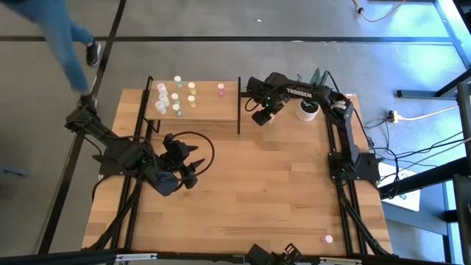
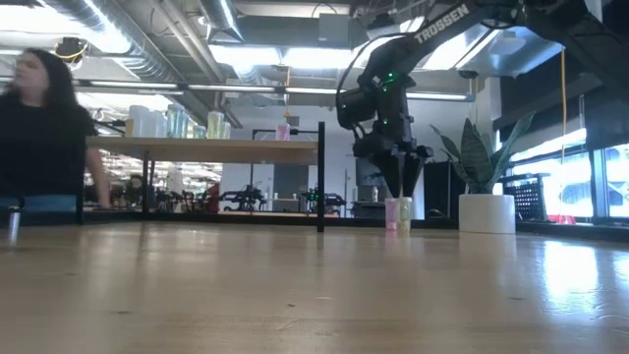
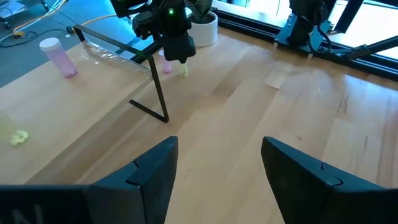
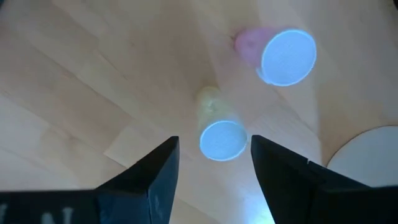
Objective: Pick and place medicine bottles onto shelf by color
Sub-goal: Put the yellow pill bottle aligned with the other yellow pill bottle on the shelf
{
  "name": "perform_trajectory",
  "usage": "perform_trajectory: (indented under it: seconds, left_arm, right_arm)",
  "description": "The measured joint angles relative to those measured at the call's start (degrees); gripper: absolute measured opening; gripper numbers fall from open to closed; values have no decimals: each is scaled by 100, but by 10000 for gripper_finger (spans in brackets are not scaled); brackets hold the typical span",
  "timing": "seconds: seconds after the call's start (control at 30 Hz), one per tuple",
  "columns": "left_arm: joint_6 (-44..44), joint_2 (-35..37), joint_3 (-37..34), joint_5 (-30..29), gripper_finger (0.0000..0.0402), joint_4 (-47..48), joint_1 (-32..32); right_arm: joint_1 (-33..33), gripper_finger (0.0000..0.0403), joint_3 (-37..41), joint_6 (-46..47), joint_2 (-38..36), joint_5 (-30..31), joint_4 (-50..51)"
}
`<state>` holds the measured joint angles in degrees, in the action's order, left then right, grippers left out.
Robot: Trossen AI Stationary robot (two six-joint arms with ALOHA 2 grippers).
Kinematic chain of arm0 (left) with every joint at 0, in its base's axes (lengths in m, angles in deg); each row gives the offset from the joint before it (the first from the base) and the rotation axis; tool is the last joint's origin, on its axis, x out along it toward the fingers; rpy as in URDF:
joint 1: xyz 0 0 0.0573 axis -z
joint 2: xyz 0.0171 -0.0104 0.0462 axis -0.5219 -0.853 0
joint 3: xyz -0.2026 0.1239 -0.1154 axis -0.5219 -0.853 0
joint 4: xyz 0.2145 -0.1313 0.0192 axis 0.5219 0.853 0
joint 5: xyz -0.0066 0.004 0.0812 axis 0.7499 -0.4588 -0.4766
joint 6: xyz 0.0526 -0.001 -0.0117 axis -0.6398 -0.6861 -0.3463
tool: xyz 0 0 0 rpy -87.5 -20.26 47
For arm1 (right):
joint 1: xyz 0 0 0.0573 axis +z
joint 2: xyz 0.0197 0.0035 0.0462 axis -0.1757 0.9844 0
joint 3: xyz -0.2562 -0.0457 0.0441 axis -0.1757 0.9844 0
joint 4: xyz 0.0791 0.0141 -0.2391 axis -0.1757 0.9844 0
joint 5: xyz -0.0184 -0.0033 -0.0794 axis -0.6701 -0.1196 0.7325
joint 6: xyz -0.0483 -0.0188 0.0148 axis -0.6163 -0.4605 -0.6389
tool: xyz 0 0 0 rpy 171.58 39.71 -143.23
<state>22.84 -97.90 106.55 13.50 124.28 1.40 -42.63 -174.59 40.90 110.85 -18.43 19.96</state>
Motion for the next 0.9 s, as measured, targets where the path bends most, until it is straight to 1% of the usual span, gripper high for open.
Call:
perform_trajectory:
  seconds: [0.53, 0.63, 0.8, 0.9]
  left_arm:
    - [0, 0, -1, 0, 226, 0, 0]
    - [0, 0, -1, 1, 226, -2, 0]
    - [0, 0, 0, 0, 226, -2, 0]
    - [0, 0, -1, 1, 226, -2, 0]
  right_arm:
    - [-11, 199, 2, -42, 291, 10, -86]
    - [-11, 178, 2, -31, 289, 16, -90]
    - [-11, 118, 2, -28, 289, 95, -90]
    - [-10, 113, 2, -44, 289, 265, -87]
